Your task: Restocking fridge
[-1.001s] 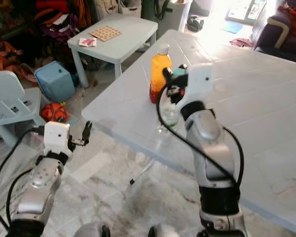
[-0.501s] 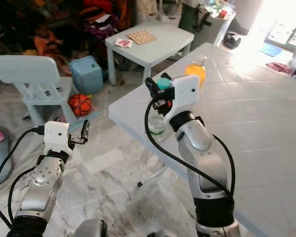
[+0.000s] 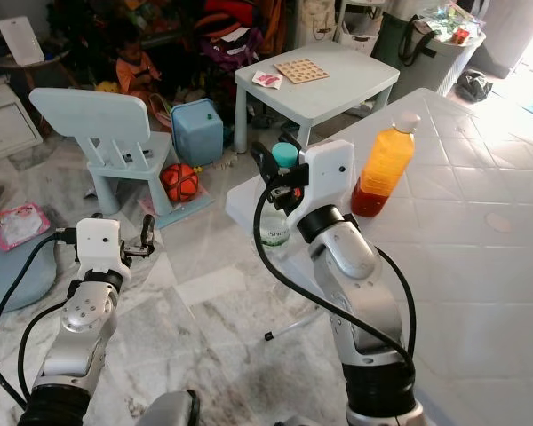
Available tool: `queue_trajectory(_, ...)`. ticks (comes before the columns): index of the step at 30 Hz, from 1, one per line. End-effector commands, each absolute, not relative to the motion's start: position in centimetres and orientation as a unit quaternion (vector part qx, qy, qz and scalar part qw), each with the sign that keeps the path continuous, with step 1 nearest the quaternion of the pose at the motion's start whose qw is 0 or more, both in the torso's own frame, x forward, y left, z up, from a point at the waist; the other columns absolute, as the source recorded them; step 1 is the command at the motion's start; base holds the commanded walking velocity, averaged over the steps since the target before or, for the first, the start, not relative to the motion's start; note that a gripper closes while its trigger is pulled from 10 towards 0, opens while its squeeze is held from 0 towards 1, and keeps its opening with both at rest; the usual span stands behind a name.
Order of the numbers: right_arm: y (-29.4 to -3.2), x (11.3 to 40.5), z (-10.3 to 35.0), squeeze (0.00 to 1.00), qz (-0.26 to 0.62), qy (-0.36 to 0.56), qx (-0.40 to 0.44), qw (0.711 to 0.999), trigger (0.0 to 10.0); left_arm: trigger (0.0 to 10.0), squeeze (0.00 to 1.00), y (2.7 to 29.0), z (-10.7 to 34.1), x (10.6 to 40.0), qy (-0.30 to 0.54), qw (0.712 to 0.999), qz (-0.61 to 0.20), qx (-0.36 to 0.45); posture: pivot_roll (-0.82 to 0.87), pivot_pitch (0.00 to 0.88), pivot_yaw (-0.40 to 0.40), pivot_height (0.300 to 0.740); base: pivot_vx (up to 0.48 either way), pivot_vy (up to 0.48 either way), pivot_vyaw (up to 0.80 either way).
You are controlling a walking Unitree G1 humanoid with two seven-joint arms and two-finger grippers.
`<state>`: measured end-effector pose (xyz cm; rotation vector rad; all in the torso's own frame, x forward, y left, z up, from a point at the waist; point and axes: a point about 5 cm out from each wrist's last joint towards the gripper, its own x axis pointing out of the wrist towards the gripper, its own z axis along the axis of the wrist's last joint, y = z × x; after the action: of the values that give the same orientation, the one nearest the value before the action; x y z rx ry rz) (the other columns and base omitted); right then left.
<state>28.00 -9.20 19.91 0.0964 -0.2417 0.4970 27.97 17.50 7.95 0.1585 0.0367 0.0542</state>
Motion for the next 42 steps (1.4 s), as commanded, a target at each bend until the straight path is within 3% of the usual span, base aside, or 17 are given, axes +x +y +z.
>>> queue_trajectory(1, -8.54, 27.98, 18.48, 0.00, 0.266, -0.083, 0.055, 0.959, 10.0, 10.0, 0.00, 17.32, 8.14, 28.10, 0.015, 0.996, 0.025, 0.079, 0.05, 0.029, -0.035, 0.740, 0.000, 0.000, 0.80)
queue_trajectory(21, -8.11, 28.07, 17.67, 0.00, 0.288, -0.080, 0.057, 0.953, 10.0, 10.0, 0.00, 17.76, 8.51, 28.51, 0.011, 0.996, 0.031, 0.080, 0.07, 0.014, -0.028, 0.740, 0.000, 0.000, 0.80)
queue_trajectory(42, -8.09, 28.46, 17.88, 0.00, 0.292, -0.092, 0.058, 0.950, 10.0, 10.0, 0.00, 18.13, 9.12, 28.98, -0.007, 0.995, 0.039, 0.090, 0.07, 0.007, -0.023, 0.740, 0.000, 0.442, 0.80)
